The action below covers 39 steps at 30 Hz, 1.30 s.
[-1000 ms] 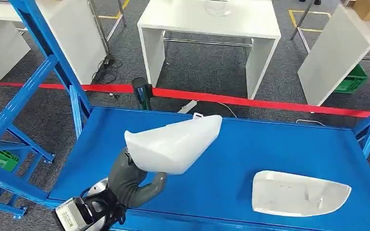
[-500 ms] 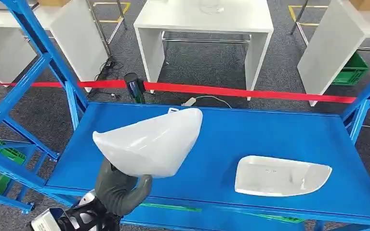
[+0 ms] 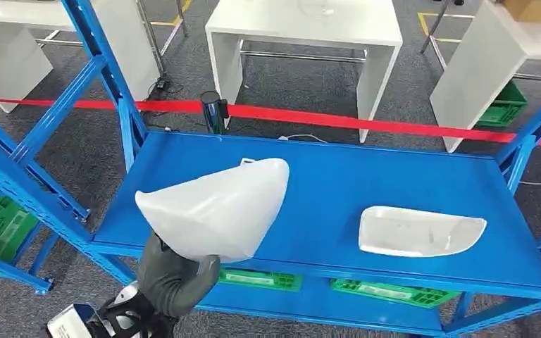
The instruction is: Take the parts from the cabinet and place them on the table.
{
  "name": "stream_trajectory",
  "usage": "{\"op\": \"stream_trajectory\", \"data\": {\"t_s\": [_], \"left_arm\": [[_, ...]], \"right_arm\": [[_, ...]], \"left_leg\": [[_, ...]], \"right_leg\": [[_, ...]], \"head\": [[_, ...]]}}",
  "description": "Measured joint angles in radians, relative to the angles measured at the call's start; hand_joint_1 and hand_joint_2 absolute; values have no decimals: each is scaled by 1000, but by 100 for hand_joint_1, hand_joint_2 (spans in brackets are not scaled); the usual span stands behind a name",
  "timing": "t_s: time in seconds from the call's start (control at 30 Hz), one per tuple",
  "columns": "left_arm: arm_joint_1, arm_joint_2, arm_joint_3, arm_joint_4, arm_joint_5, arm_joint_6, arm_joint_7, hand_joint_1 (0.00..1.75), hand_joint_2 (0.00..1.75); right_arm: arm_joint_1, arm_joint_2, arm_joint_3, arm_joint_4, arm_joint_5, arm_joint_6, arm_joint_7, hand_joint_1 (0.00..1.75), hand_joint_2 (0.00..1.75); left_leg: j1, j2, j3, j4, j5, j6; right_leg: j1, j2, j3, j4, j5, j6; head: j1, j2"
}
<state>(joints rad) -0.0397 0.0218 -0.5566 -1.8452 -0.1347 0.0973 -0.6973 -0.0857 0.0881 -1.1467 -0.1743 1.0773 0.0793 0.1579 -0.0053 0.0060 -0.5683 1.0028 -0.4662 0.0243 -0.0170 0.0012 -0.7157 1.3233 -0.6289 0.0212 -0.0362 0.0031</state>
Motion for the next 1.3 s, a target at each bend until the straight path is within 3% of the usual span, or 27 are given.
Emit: {"op": "stream_trajectory", "data": {"t_s": [0.03, 0.1, 0.13, 0.17, 0.27, 0.33, 0.37, 0.43, 0.47, 0.5, 0.53, 0.57, 0.63, 0.7, 0.8, 0.83, 0.87, 0.93, 0.97, 1.0, 1.03, 1.07, 1.1, 1.13, 1.17, 1.2, 1.3], "left_arm": [[3, 2, 0, 4, -1, 8, 0, 175, 175], [4, 6, 0, 11, -1, 28, 0, 175, 175], [4, 7, 0, 14, -5, 43, 0, 175, 175], [5, 9, 0, 14, -10, 54, 0, 175, 175], [3, 14, 0, 23, -10, 72, 0, 175, 175], [3, 23, 0, 30, -8, 69, 0, 175, 175], [3, 26, 0, 33, -8, 66, 1, 175, 175], [3, 30, 0, 45, -12, 40, 0, 175, 175], [4, 30, 0, 56, -18, 22, 0, 175, 175], [4, 30, 1, 66, -27, 5, 1, 175, 175], [3, 30, 1, 76, -40, -9, 2, 175, 175], [1, 30, 1, 83, -48, -18, 2, 175, 175], [-13, 30, 1, 93, -53, -32, 2, 175, 175], [-34, 30, 1, 105, -40, -45, 1, 175, 175], [-49, 27, 4, 126, -29, -52, 1, 175, 175], [-53, 26, 5, 132, -27, -53, 0, 175, 175], [-59, 24, 5, 137, -24, -53, 1, 175, 175], [-65, 23, 5, 149, -21, -53, 2, 175, 175], [-67, 23, 5, 155, -20, -53, 2, 175, 175], [-67, 23, 5, 164, -20, -53, 2, 175, 175], [-67, 23, 5, 171, -20, -52, 2, 175, 175], [-67, 23, 5, 177, -19, -50, 2, 175, 175], [-67, 23, 6, 181, -19, -48, 2, 175, 175], [-67, 23, 6, 184, -19, -48, 3, 175, 175], [-67, 22, 7, 187, -18, -46, 5, 175, 175], [-66, 20, 9, 190, -17, -42, 6, 175, 175], [-60, 15, 14, 192, -30, -32, 11, 175, 175]], "right_arm": [[0, 0, 0, 0, -1, 1, -5, 0, 175], [-1, -1, 0, 0, 0, 5, -11, 0, 175], [-2, -1, 0, 0, 2, 6, -13, 0, 175], [-5, -1, 0, 0, 5, 8, -12, 0, 175], [-5, 6, 8, 0, 28, 16, 3, 0, 175], [-6, 19, 16, 0, 30, 16, 2, 0, 175], [-8, 20, 17, 0, 30, 15, 0, 0, 175], [-8, 23, 19, 0, 24, 12, -16, 0, 175], [-8, 25, 19, 0, 19, 7, -21, 0, 175], [-8, 25, 18, 0, 13, 2, -25, 0, 175], [-8, 26, 18, 0, 1, -6, -30, 0, 175], [-9, 27, 16, 0, -8, -10, -34, 0, 175], [-12, 29, 12, 0, -16, -15, -44, 0, 175], [-16, 29, 9, 0, -24, -19, -59, 0, 175], [-20, 29, -10, 0, -55, -25, -82, 0, 175], [-16, 30, -16, 0, -55, -24, -79, 0, 175], [-18, 30, -18, 0, -53, -24, -75, 0, 175], [-18, 36, -19, 0, -44, -24, -46, 0, 175], [-18, 40, -19, 0, -41, -25, -35, 0, 175], [-18, 42, -19, 0, -40, -26, -27, 0, 175], [-17, 45, -19, 0, -47, -28, -22, 0, 175], [-17, 47, -22, 0, -57, -29, -20, 0, 175], [-18, 49, -27, 0, -64, -30, -19, 0, 175], [-18, 51, -32, 0, -67, -31, -16, 0, 175], [-19, 52, -36, 0, -71, -33, -9, 0, 175], [-19, 54, -39, 0, -72, -36, -1, 0, 175], [-17, 62, -45, 0, -59, -39, 45, 0, 175]], "left_leg": [[0, 0, -18, 5, 10, -2], [0, 0, -48, 17, 24, -7], [0, 0, -60, 25, 30, -11], [-4, 0, -71, 33, 36, -18], [0, 2, -70, 29, 58, -37], [0, -3, -83, 31, 61, -50], [0, -6, -101, 55, 9, -57], [7, -6, -124, 177, -116, -69], [10, -6, -134, 245, -154, -74], [12, -6, -137, 297, -163, -78], [15, -6, -121, 316, -137, -82], [18, -6, -91, 293, -100, -83], [22, -5, 24, 153, -50, -83], [17, -12, 135, -6, -107, -78], [8, -10, 106, 1, -93, -44], [15, -5, 96, -5, -78, -29], [14, 1, 82, -5, -66, -20], [13, 1, 50, -4, -40, -9], [11, 2, 35, -3, -27, -8], [8, 3, 21, 0, -14, -8], [6, 3, 2, 4, -1, -8], [5, 3, -19, 9, 11, -9], [4, 3, -38, 16, 20, -12], [4, 3, -54, 23, 27, -15], [5, 4, -64, 32, 34, -19], [-1, 4, -72, 38, 39, -25], [5, 7, -73, 29, 67, -45]], "right_leg": [[0, 0, 20, -3, 28, -1], [0, 0, 114, -116, 94, -6], [1, 0, 183, -209, 103, -11], [6, 0, 237, -298, 59, -19], [14, 1, 218, -300, 74, -31], [3, -8, 199, -310, 103, -48], [3, -8, 185, -312, 116, -58], [2, -9, 158, -311, 139, -61], [2, -11, 144, -311, 151, -60], [2, -13, 128, -310, 163, -58], [2, -15, 110, -309, 176, -56], [1, -16, 100, -307, 187, -52], [-2, -16, 70, -299, 207, -43], [1, -13, 57, -288, 222, -29], [-2, -15, 58, -303, 254, -5], [-7, -12, 53, -301, 255, 2], [-7, -10, 41, -280, 211, 5], [-6, -8, 7, -155, 70, 7], [-5, -6, -7, -84, 25, 9], [-3, -6, -15, -21, 9, 8], [-3, -6, -9, 8, 26, 6], [-1, -6, 15, 3, 67, 3], [1, -6, 57, -41, 109, 0], [3, -6, 119, -118, 130, -6], [6, -4, 189, -214, 109, -15], [13, -4, 233, -290, 72, -21], [20, -3, 220, -299, 76, -35]], "head": [[0, 0], [0, 0], [0, 0], [1, 0], [3, 0], [7, 0], [3, 0], [-1, 0], [-1, 0], [-1, 0], [-2, 0], [-2, 0], [-2, 0], [-3, 0], [-5, 0], [-5, 0], [-4, 0], [1, 0], [1, 0], [2, 0], [2, 0], [2, 0], [2, 0], [2, 0], [2, 0], [3, 0], [3, 0]]}}
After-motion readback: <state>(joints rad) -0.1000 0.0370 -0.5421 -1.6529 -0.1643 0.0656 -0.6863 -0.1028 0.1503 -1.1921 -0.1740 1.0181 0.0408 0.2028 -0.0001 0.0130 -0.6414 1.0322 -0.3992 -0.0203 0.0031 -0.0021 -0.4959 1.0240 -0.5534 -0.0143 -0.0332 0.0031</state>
